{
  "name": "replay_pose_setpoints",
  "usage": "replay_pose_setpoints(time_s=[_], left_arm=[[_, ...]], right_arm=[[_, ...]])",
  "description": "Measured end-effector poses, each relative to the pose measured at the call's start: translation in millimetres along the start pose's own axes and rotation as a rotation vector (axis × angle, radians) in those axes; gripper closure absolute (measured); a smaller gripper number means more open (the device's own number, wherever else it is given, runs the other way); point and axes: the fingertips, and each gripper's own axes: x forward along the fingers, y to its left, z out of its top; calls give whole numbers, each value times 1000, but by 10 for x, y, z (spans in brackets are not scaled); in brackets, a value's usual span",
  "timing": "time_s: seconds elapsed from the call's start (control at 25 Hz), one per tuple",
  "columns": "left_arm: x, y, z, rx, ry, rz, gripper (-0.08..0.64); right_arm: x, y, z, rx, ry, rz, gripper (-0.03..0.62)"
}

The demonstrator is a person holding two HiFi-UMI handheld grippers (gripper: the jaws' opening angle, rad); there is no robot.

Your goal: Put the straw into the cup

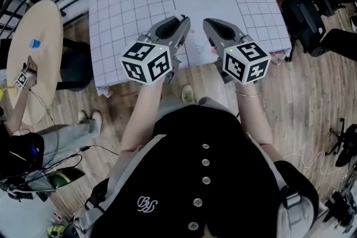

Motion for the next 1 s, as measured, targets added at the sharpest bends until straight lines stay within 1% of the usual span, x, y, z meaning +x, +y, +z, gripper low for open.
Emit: replay_pose_setpoints(time_s=[0.08,0.2,0.28,0.44,0.68,0.88,1.0], left_arm=[[37,74,-5,3,11,-6,515],[90,154,-25,-5,19,-18,515],[130,171,-31,-13,21,-28,515],[163,168,-70,-20,24,-32,515],[241,317,-127,-25,51,-6,515],[385,586,-33,-34,51,33,515],[528,717,64,-20,56,50,515]], right_arm=[[77,-28,30,1,-9,-6,592],[157,-15,39,12,-22,26,592],[180,-4,36,12,-16,46,592],[185,-50,11,7,2,46,592],[319,-198,-13,29,6,45,592],[591,-296,82,17,17,94,592],[752,-428,185,11,17,114,592]])
